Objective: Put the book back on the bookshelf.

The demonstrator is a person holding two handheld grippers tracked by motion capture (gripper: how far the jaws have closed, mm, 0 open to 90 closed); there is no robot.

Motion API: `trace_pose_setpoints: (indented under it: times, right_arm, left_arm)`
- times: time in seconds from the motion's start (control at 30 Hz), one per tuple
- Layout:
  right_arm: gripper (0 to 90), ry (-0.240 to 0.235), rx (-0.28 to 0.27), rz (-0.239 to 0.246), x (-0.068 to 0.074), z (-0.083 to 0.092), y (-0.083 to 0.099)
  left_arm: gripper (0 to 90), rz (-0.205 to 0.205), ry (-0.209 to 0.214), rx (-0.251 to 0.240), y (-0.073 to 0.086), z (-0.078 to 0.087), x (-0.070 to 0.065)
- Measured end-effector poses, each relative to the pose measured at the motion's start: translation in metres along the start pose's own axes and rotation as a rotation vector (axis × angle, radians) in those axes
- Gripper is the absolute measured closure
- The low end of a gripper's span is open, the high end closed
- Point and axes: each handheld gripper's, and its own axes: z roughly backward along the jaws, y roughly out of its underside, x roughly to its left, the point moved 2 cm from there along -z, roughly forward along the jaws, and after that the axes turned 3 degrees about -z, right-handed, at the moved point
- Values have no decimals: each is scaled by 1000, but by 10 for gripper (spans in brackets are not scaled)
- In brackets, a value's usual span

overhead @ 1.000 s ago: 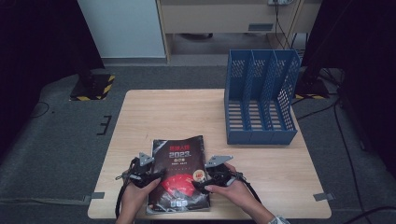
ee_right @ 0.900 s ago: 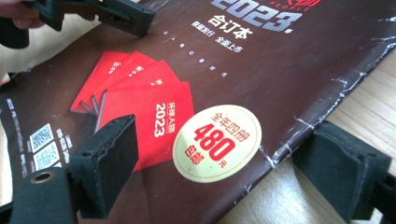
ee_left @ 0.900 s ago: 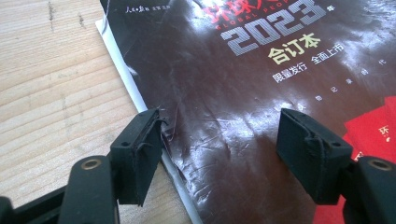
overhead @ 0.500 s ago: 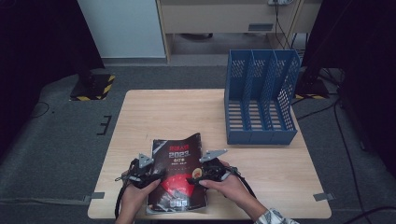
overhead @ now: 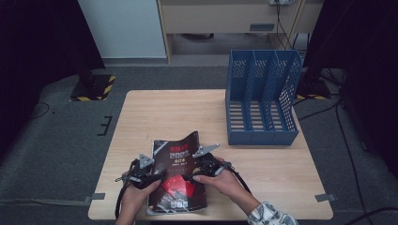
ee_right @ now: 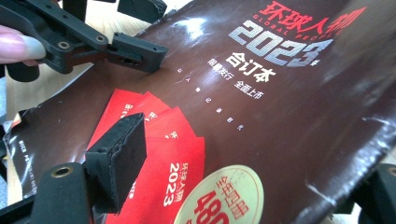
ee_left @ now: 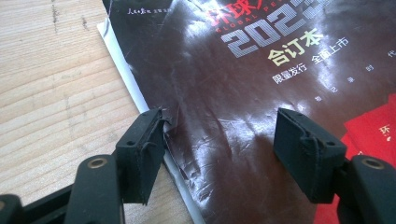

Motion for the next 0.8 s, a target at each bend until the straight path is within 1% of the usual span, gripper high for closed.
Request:
trace_pose_setpoints:
  times: [0.17, 0.33, 0.5, 0.53, 0.57, 0.6, 0.63, 0.67, 0.7, 0.77, 0.8]
  right_arm:
    - [231, 10, 12, -3, 2, -5, -1]
    - [251, 18, 21, 6, 5, -13, -3]
    - [332, 40, 62, 58, 8, -16, -3]
    - [357, 45, 66, 66, 8, -17, -4]
    - [391, 57, 66, 64, 8, -17, -3]
    - [465, 76, 65, 65, 6, -17, -2]
    - [465, 76, 65, 65, 6, -17, -2]
    - [535, 99, 55, 72, 5, -17, -2]
    - [535, 99, 55, 72, 5, -17, -2]
    - [613, 113, 38, 62, 3, -16, -3]
    - [694, 125, 13, 53, 1, -13, -5]
  left_arm:
    - [337, 2, 6, -2, -1, 0, 0]
    - [353, 10, 18, -11, -1, 1, -1]
    - [368, 13, 23, -14, -2, 0, -1]
    - [368, 12, 23, -14, -2, 0, -1]
    - [369, 11, 23, -14, -1, 0, -1]
    - [368, 9, 25, -15, -2, 0, -1]
    - [368, 10, 27, -14, -2, 0, -1]
    - [368, 12, 28, -15, -2, 0, -1]
    - [368, 11, 30, -15, -2, -1, -1]
    - [367, 11, 35, -15, -3, -1, -2]
    - [361, 13, 42, -22, -4, -2, -2]
